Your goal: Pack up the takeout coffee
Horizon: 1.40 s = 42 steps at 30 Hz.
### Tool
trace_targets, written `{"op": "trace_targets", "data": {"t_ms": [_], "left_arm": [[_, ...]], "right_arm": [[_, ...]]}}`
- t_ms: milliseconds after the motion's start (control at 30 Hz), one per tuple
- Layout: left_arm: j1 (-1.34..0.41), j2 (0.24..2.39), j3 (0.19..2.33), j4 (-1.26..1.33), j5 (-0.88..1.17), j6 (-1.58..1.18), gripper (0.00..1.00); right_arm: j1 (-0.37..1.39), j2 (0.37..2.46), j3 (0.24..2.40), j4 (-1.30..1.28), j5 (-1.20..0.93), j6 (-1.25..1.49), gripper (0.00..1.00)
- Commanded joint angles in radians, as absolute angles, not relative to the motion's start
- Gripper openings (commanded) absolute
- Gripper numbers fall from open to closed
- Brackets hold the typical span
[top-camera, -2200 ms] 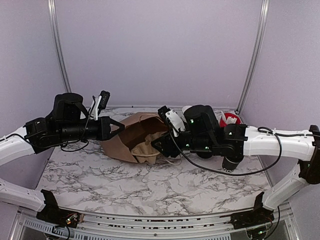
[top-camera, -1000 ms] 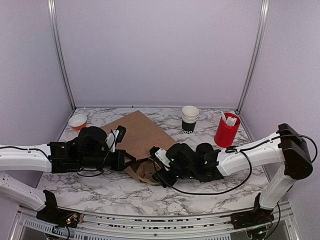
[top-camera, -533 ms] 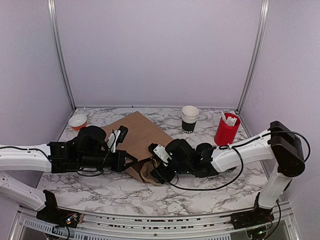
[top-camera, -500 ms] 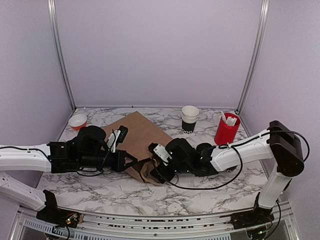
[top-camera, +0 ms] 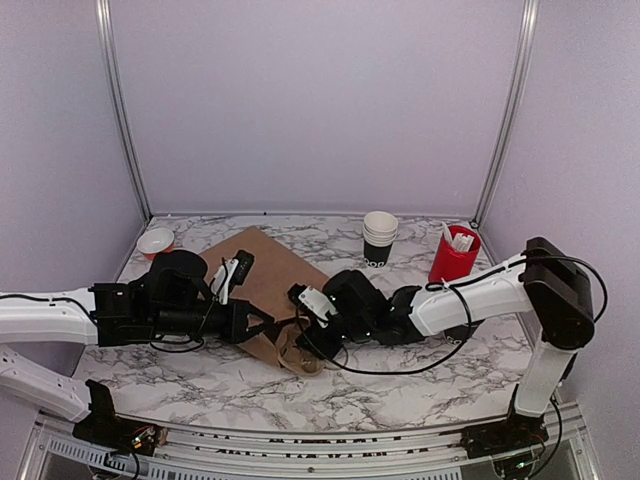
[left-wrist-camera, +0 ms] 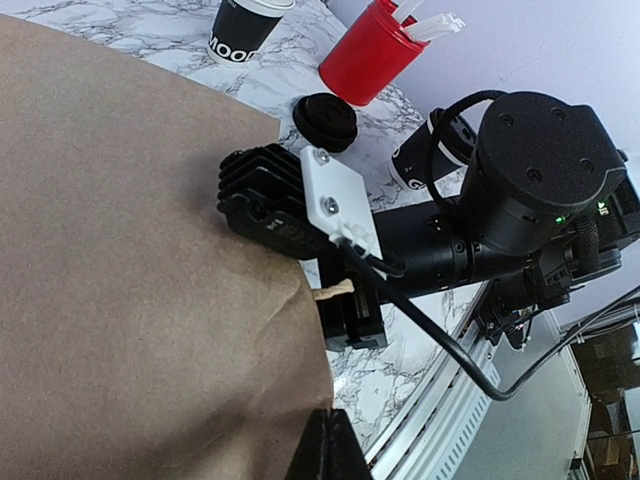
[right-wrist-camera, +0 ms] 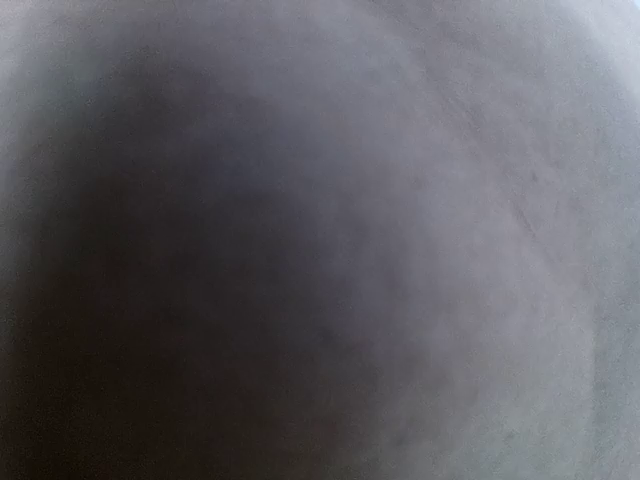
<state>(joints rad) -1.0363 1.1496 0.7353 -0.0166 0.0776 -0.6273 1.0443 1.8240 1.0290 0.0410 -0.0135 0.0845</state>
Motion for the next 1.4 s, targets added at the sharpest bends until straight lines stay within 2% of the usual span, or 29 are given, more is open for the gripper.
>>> {"op": "trace_targets", "data": {"t_ms": [0, 267, 500, 667, 833, 967, 1033, 1100, 1233, 1367], "left_arm": [[-1.043, 1.112, 0.759, -0.006, 0.008, -0.676, 0.00], [-1.041, 1.123, 0.852, -0.107, -0.121, -0.743, 0.00], [-1.038, 1.149, 0.906, -0.142, -0.138, -0.736, 0.00], [-1.037, 1.169, 0.930, -0.153, -0.125, -0.712, 0.00], [-1.037, 1.185, 0.920, -0.162, -0.131, -0.709, 0.00], [-1.037, 1.189, 0.911, -0.148, -0.125, -0.719, 0.00], [-1.037, 1.184, 0.915, -0.145, -0.124, -0.722, 0.00], [-1.037, 1.177, 0.921, -0.142, -0.128, -0.725, 0.00], [-1.037, 1.166, 0.934, -0.140, -0.136, -0.727, 0.00], [-1.037, 1.167, 0.935, -0.129, -0.131, -0.726, 0.00]], "right_arm": [[1.050, 1.721, 1.004, 0.035, 0.005, 0.129, 0.52], [1.062, 1.549, 0.936, 0.078, 0.044, 0.175, 0.52], [1.057, 1.446, 0.908, 0.079, 0.050, 0.193, 0.52], [1.058, 1.387, 0.885, 0.041, 0.087, 0.180, 0.61], [1.057, 1.263, 0.798, 0.092, 0.114, 0.154, 0.86], [1.046, 1.198, 0.743, 0.124, 0.137, 0.141, 0.91], [1.027, 1.187, 0.723, 0.132, 0.108, 0.148, 0.90], [1.019, 1.186, 0.703, 0.144, 0.081, 0.169, 0.84], [1.016, 1.175, 0.634, 0.227, 0.008, 0.224, 0.67], [1.017, 1.171, 0.548, 0.358, -0.100, 0.289, 0.46]]}}
